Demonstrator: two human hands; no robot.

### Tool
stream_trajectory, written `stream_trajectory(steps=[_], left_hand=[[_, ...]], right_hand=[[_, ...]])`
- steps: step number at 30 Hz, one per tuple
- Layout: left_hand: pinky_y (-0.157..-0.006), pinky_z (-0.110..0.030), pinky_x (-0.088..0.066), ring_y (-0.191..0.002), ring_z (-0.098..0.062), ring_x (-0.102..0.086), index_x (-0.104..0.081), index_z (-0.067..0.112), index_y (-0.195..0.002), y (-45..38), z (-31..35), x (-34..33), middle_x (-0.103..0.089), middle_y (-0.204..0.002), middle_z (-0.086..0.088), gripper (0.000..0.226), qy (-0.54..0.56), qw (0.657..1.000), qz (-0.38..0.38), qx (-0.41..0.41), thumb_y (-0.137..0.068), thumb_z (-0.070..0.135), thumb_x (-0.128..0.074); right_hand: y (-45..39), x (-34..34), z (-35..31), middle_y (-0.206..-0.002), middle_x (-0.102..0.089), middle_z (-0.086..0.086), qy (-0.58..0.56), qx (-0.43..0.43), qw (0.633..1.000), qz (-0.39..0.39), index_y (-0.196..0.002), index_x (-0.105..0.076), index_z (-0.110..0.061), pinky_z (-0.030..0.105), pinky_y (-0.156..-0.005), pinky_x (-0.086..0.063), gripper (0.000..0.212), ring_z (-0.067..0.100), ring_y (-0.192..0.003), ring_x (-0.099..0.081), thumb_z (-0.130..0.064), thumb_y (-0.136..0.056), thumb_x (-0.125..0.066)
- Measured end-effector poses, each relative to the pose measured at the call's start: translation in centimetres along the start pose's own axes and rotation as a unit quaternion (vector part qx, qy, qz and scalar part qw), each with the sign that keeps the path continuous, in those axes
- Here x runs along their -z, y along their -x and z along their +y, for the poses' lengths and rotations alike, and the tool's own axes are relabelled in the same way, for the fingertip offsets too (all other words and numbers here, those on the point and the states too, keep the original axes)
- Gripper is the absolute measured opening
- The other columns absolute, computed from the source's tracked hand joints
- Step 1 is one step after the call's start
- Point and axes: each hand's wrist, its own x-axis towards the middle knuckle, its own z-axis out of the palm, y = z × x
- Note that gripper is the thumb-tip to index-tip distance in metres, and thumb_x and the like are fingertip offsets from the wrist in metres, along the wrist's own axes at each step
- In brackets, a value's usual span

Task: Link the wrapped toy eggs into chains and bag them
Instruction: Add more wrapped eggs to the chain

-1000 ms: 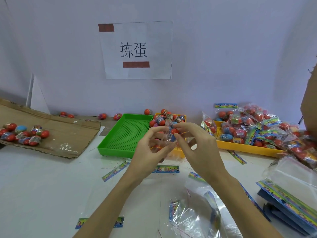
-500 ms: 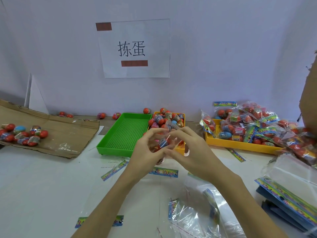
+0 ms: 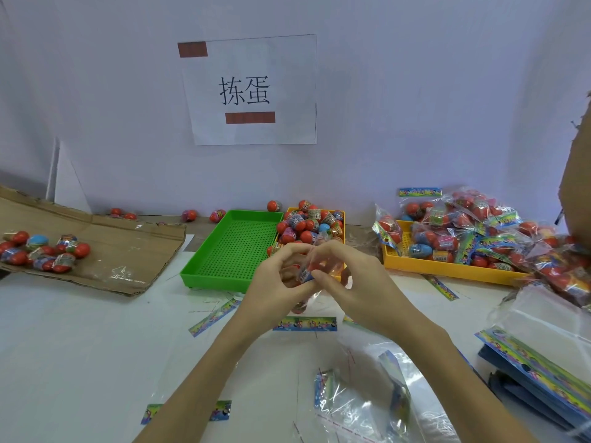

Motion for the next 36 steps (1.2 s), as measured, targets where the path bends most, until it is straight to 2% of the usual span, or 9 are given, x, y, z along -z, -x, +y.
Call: stream_trajectory(steps=[3,7,11,15,20,23,28,32,36], left_hand=[[-0.089,-0.034,-0.061,-0.101,-0.019,-0.075,-0.066,0.026,-0.122,0.0,-0.2,0.0,-0.077,-0.107,0.001,0.044,-0.006,1.0,-0.006,-0.004,-0.084,0.01,-0.083],[-0.063,-0.031,-0.056,-0.075,-0.016,-0.069,-0.066,0.031,-0.124,0.1,0.0,-0.2,-0.075,-0.103,-0.002,0.049,-0.004,1.0,-0.026,0.004,-0.078,0.026,-0.08],[-0.091,-0.033,-0.059,-0.11,-0.021,-0.071,-0.061,0.038,-0.134,0.0,-0.1,0.0,-0.073,-0.119,0.005,0.066,-0.025,0.998,-0.061,-0.001,-0.077,0.025,-0.091],[-0.105,-0.046,-0.054,-0.118,-0.023,-0.066,-0.053,0.043,-0.142,-0.1,-0.2,0.4,-0.067,-0.13,0.009,0.076,-0.05,0.994,-0.092,0.011,-0.078,0.022,-0.089],[-0.103,-0.04,-0.055,-0.113,-0.019,-0.068,-0.053,0.044,-0.142,0.0,0.1,0.3,-0.066,-0.13,0.01,0.075,-0.032,0.994,-0.102,0.022,-0.082,0.014,-0.086],[-0.1,-0.031,-0.056,-0.116,-0.015,-0.068,-0.053,0.042,-0.143,0.1,0.3,0.3,-0.067,-0.132,0.013,0.072,-0.025,0.994,-0.104,0.026,-0.085,0.016,-0.086],[-0.096,-0.031,-0.058,-0.115,-0.014,-0.071,-0.056,0.04,-0.139,0.0,0.3,0.2,-0.071,-0.125,0.014,0.07,-0.008,0.996,-0.082,0.037,-0.081,0.017,-0.09],[-0.103,-0.038,-0.056,-0.115,-0.016,-0.071,-0.057,0.036,-0.139,0.0,0.3,0.3,-0.071,-0.129,0.009,0.07,0.002,0.996,-0.079,0.048,-0.081,0.015,-0.09],[-0.099,-0.029,-0.056,-0.111,-0.016,-0.073,-0.06,0.039,-0.133,0.1,0.4,0.0,-0.072,-0.126,0.008,0.067,0.021,0.996,-0.069,0.049,-0.083,0.003,-0.085]], right_hand=[[0.0,-0.2,0.0,-0.101,-0.064,-0.018,0.009,-0.005,1.0,0.01,-0.109,-0.068,-0.025,0.008,-0.072,-0.043,0.014,-0.001,-0.094,-0.057,-0.023,-0.096,-0.07],[0.0,-0.3,0.0,-0.107,-0.061,-0.012,0.021,-0.04,0.999,0.011,-0.105,-0.074,-0.03,0.011,-0.074,-0.044,0.013,0.002,-0.091,-0.057,-0.033,-0.092,-0.074],[0.0,-0.1,0.0,-0.105,-0.062,-0.01,0.039,-0.035,0.998,0.02,-0.098,-0.075,-0.024,0.01,-0.077,-0.046,0.006,0.001,-0.088,-0.06,-0.022,-0.096,-0.071],[-0.1,-0.1,0.3,-0.102,-0.065,-0.007,0.094,-0.008,0.995,0.024,-0.102,-0.075,-0.016,0.006,-0.073,-0.04,0.009,-0.001,-0.082,-0.055,-0.017,-0.099,-0.067],[-0.1,-0.6,0.7,-0.117,-0.06,0.002,0.158,-0.014,0.987,0.009,-0.115,-0.071,-0.012,0.011,-0.086,-0.037,0.021,0.007,-0.102,-0.046,-0.02,-0.104,-0.056],[0.0,-0.8,0.6,-0.116,-0.055,0.002,0.155,-0.024,0.988,0.011,-0.119,-0.071,-0.016,0.007,-0.081,-0.034,0.024,0.009,-0.102,-0.043,-0.025,-0.105,-0.054],[0.0,-0.1,0.5,-0.108,-0.058,-0.004,0.141,-0.04,0.989,-0.019,-0.113,-0.077,-0.025,0.026,-0.087,-0.043,0.021,0.014,-0.102,-0.047,-0.027,-0.103,-0.058],[0.1,0.9,0.4,-0.106,-0.071,-0.006,0.135,-0.025,0.99,-0.007,-0.112,-0.078,-0.022,0.029,-0.085,-0.048,0.02,0.013,-0.098,-0.056,-0.017,-0.102,-0.062],[0.0,0.7,0.2,-0.108,-0.071,-0.004,0.138,-0.038,0.99,-0.014,-0.115,-0.074,-0.024,0.032,-0.091,-0.047,0.022,0.014,-0.1,-0.056,-0.018,-0.105,-0.055]])
